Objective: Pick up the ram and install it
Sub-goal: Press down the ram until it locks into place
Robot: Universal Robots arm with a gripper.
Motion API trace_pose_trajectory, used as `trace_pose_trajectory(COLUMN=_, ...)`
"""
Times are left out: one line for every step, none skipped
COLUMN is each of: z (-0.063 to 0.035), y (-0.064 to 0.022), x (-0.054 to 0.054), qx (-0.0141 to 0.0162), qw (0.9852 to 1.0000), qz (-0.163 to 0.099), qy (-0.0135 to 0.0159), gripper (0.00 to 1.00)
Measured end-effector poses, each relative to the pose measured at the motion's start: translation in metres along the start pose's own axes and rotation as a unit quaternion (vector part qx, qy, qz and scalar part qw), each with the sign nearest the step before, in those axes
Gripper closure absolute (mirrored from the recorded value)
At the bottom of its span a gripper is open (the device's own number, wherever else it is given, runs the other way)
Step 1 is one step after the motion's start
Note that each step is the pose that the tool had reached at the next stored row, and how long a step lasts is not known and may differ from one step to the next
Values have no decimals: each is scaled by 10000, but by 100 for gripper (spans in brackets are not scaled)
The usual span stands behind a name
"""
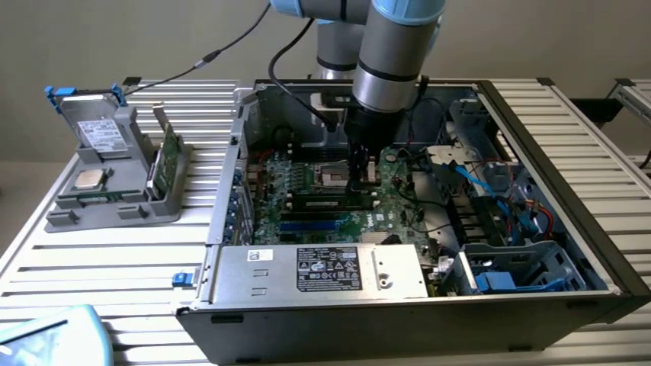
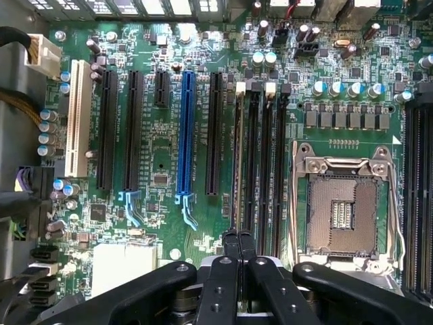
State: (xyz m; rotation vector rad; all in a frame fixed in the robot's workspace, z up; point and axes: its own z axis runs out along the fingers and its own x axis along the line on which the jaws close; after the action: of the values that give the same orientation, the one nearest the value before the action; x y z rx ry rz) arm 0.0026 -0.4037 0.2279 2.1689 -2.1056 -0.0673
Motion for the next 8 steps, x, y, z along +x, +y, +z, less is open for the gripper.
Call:
trace_pose_trajectory(z=9, y=-2, x=0, qx=0, qw=10000, qz=0, qy=2, gripper=89)
trace_pose_trajectory(z=20, y=-4, x=-1, qx=0, qw=10000, qz=0, qy=1, gripper=89)
trace_pose_trajectory(z=30, y=-5, x=-1, qx=-1, qw=10000, qz=0, qy=1, gripper=89)
trace_pose_trajectory(z=38, y=-6, x=-2, qx=-2, qw=10000, qz=0, qy=1, gripper=89)
trace_pose_trajectory(z=40, y=-6, x=-2, qx=-1, qw=10000, qz=0, qy=0, gripper=89)
trace_pose_trajectory(z=41, y=-7, x=-2, qx=1, qw=10000, qz=0, qy=-2, gripper=89)
trace_pose_trajectory(z=42, y=-7, x=-1, qx=1, qw=10000, qz=0, qy=-3, gripper=89)
trace_pose_trajectory(z=38, y=-6, x=-1, qx=1, qw=10000, qz=0, qy=-4, gripper=89)
